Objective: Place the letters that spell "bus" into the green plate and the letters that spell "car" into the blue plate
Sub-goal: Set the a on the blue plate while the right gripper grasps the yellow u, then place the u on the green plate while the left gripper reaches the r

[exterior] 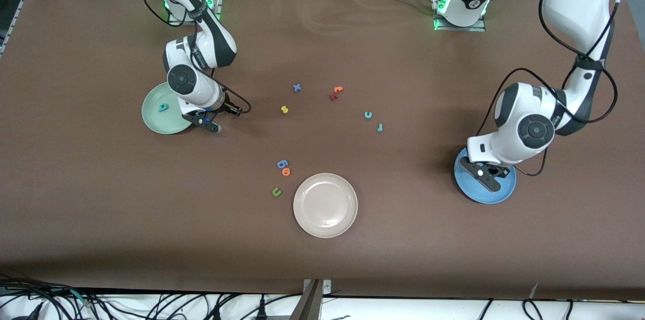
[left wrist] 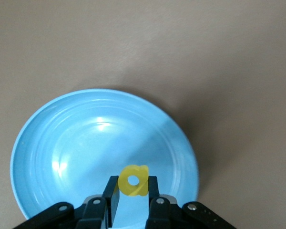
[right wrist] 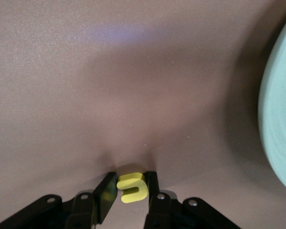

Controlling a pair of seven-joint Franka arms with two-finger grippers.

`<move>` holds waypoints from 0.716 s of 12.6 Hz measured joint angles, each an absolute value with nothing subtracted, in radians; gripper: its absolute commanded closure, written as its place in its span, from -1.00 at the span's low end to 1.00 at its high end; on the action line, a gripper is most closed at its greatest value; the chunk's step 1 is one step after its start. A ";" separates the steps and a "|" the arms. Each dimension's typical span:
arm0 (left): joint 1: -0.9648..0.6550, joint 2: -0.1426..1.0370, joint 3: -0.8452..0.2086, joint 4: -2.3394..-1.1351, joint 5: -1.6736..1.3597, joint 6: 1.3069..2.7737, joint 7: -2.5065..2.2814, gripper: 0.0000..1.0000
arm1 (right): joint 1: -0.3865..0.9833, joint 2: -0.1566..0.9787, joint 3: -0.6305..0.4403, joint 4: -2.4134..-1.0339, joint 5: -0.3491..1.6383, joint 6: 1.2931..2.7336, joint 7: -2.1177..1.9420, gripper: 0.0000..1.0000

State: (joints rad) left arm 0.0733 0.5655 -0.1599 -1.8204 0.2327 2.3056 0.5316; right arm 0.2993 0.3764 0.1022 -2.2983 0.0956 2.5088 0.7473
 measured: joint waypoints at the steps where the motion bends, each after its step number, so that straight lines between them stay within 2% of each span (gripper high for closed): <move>1: 0.081 0.581 -0.160 -1.807 0.233 2.307 0.535 -1.00 | 0.299 0.370 0.103 -2.299 0.096 2.503 0.747 0.74; 5: 0.086 0.589 -0.169 -1.768 0.225 2.308 0.540 -1.00 | 0.299 0.368 0.103 -2.297 0.096 2.497 0.749 0.74; 9: 0.030 0.597 -0.191 -1.768 0.123 2.307 0.527 -1.00 | 0.299 0.269 0.052 -2.218 0.095 2.275 0.740 0.74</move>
